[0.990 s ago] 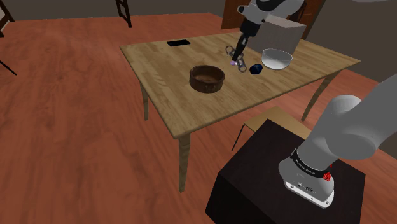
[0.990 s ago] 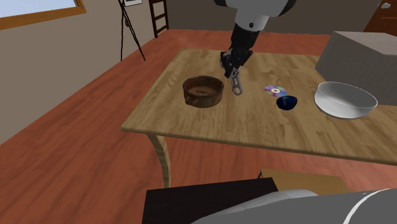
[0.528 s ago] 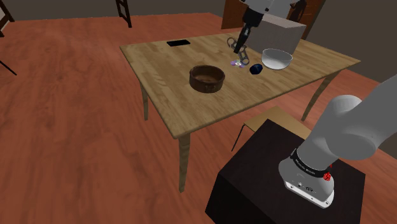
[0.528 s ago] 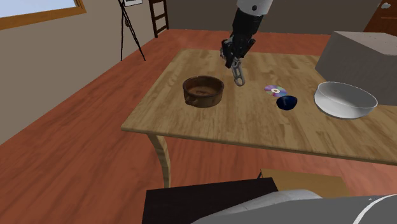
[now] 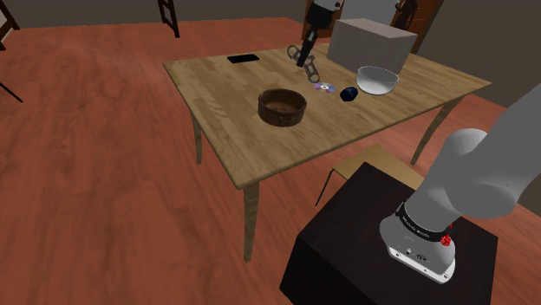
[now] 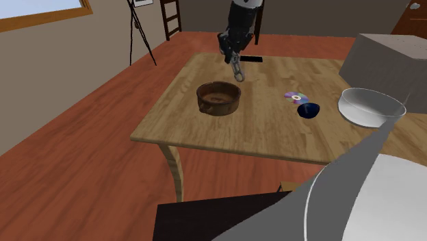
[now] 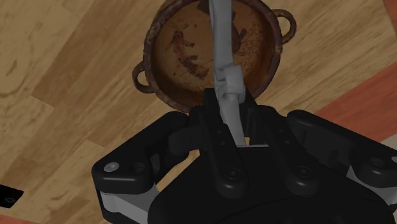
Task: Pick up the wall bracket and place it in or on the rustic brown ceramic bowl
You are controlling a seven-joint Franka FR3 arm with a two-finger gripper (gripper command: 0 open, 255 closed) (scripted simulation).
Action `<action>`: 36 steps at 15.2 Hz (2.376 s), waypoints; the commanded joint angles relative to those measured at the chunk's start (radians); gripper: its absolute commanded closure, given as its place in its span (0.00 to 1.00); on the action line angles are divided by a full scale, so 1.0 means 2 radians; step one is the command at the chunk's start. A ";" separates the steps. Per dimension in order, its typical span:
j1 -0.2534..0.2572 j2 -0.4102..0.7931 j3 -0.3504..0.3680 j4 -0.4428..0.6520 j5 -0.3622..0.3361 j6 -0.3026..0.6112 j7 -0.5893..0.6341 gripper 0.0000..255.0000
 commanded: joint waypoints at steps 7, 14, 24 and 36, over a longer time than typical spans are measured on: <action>0.016 0.063 0.013 0.044 0.022 0.018 0.019 1.00; 0.016 0.069 0.013 0.003 0.028 0.064 0.009 1.00; 0.016 0.075 0.012 -0.019 0.033 0.091 0.002 1.00; 0.013 0.051 0.010 0.017 0.019 0.033 0.012 0.00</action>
